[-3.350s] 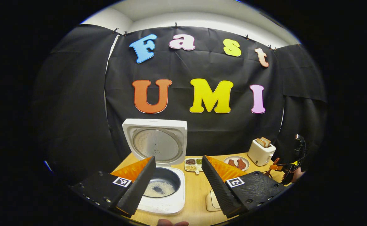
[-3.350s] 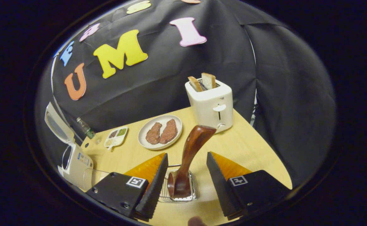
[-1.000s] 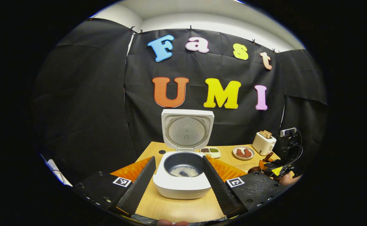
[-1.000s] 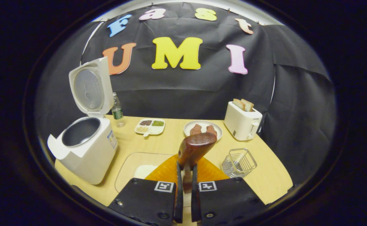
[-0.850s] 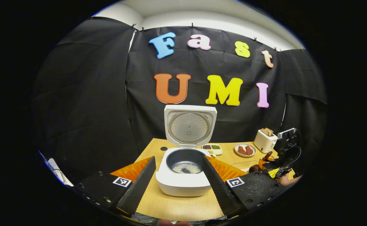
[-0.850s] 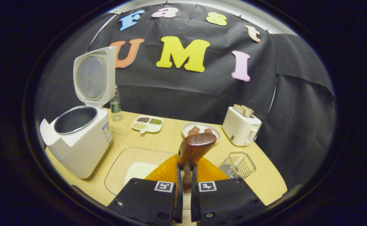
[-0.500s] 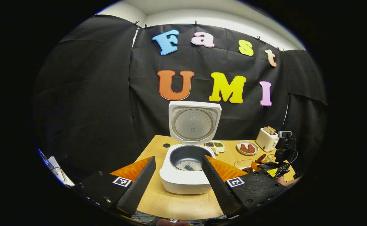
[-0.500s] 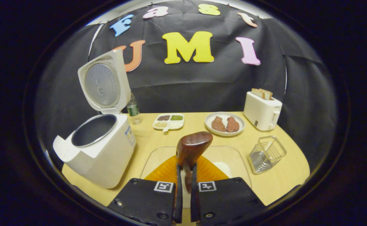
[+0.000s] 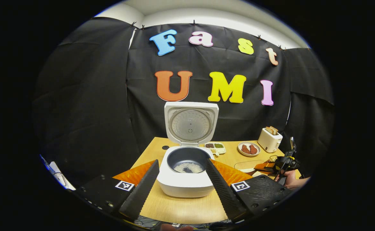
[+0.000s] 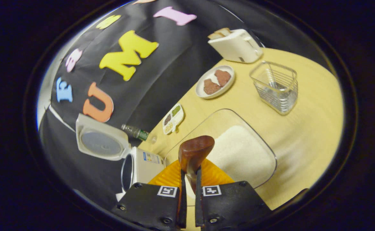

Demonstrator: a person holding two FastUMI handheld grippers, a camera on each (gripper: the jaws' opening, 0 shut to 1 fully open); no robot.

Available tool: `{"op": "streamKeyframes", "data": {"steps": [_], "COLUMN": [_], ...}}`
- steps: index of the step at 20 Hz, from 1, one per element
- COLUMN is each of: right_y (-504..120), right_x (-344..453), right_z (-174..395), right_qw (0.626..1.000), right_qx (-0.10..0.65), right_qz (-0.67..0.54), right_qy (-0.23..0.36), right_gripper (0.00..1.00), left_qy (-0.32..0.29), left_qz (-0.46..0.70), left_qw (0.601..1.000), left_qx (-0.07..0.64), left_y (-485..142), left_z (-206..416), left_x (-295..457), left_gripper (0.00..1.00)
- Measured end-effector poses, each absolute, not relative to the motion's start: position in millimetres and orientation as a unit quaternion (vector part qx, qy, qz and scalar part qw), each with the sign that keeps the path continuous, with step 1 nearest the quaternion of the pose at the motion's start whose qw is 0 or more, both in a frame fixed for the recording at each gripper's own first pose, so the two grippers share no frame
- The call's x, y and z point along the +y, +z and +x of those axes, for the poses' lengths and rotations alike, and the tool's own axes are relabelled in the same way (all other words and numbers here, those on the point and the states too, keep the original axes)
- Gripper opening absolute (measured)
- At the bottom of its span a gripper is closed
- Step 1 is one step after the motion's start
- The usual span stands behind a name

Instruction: Close the left gripper, press the button to open the rice cooker; take a wooden spoon from the chopstick holder with the right hand, scoop a spoonful of rice and pour it into the rice cooker, then put the wooden spoon back into the chopstick holder.

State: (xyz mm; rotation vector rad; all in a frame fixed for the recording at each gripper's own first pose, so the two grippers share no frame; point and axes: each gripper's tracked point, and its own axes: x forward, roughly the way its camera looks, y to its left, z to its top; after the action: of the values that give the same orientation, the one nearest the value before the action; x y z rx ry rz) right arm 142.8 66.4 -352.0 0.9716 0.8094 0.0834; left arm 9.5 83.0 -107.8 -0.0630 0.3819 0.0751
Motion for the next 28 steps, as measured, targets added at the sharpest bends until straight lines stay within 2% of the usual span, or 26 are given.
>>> {"op": "streamKeyframes", "data": {"steps": [2,6,10,14,17,21,24,28], "right_y": [-350,-342,-299,-236,-188,-144,-139,-164], "right_x": [54,20,-10,0,35,115,178,247], "right_z": [143,144,148,164,183,212,227,238], "right_qw": [0.781,0.773,0.754,0.761,0.766,0.754,0.750,0.772], "right_qx": [0.372,0.358,0.334,0.313,0.303,0.310,0.327,0.348], "right_qz": [0.500,0.522,0.564,0.562,0.555,0.550,0.534,0.475], "right_qy": [0.035,0.033,0.042,0.084,0.119,0.181,0.214,0.240], "right_gripper": [0.15,0.15,0.15,0.15,0.15,0.15,0.15,0.15], "left_qy": [0.033,0.019,0.001,0.005,0.023,0.055,0.079,0.105], "left_qz": [-0.030,-0.032,-0.031,-0.032,-0.029,-0.029,-0.026,-0.011], "left_qw": [0.981,0.982,0.985,0.987,0.988,0.988,0.988,0.984], "left_qx": [0.190,0.185,0.171,0.159,0.149,0.139,0.133,0.141], "left_y": [-107,-101,-92,-89,-84,-80,-77,-80], "left_z": [14,24,35,42,38,27,19,4], "left_x": [74,50,27,25,37,62,81,104], "left_gripper": [0.94,0.95,0.94,0.94,0.94,0.94,0.94,0.94]}}
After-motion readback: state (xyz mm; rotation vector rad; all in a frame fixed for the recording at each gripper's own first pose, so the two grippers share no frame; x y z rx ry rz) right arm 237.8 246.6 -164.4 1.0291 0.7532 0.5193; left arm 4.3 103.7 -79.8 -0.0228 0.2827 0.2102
